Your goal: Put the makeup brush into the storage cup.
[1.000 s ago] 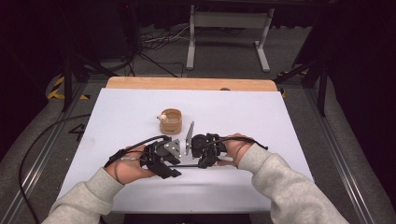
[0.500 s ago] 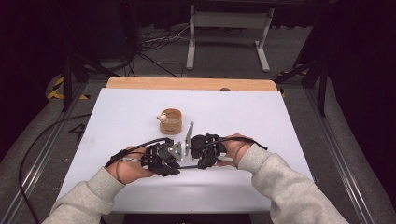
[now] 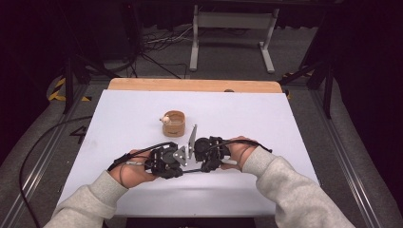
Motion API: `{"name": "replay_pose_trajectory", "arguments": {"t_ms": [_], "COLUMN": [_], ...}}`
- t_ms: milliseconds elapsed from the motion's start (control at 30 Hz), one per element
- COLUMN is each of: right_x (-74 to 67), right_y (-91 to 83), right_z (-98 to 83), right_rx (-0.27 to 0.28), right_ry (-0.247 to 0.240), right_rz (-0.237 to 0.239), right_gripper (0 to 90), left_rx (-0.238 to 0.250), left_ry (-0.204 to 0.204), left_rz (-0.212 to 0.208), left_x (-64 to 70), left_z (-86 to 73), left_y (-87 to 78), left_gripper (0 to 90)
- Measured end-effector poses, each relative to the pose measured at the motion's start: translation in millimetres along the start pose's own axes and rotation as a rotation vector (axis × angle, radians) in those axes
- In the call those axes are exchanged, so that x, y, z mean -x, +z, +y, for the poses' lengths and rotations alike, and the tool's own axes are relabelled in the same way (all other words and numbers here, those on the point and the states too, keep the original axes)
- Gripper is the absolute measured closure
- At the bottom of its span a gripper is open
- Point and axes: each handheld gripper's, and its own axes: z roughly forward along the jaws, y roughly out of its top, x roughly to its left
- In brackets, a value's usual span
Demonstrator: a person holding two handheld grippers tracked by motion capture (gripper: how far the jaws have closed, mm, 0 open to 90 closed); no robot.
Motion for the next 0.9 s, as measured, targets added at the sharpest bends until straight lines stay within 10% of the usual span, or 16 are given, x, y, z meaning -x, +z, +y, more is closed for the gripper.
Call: {"name": "replay_pose_trajectory", "arguments": {"t_ms": [433,900], "right_x": [0.4,-4.8], "right_y": [-1.9,-24.2], "right_z": [-3.0,-28.8], "right_rx": [0.029,0.239], "right_ry": [0.006,0.082], "right_rz": [-0.007,-0.100], "right_gripper": [81.0,36.7], "left_rx": [-0.029,0.118], "left_ry": [0.035,-0.008], "left_rz": [-0.006,-0.015], "left_x": [-3.2,-3.3], "left_z": [-0.2,-11.9], "left_y": [-3.2,1.0], "left_gripper": [85.1,85.1]}}
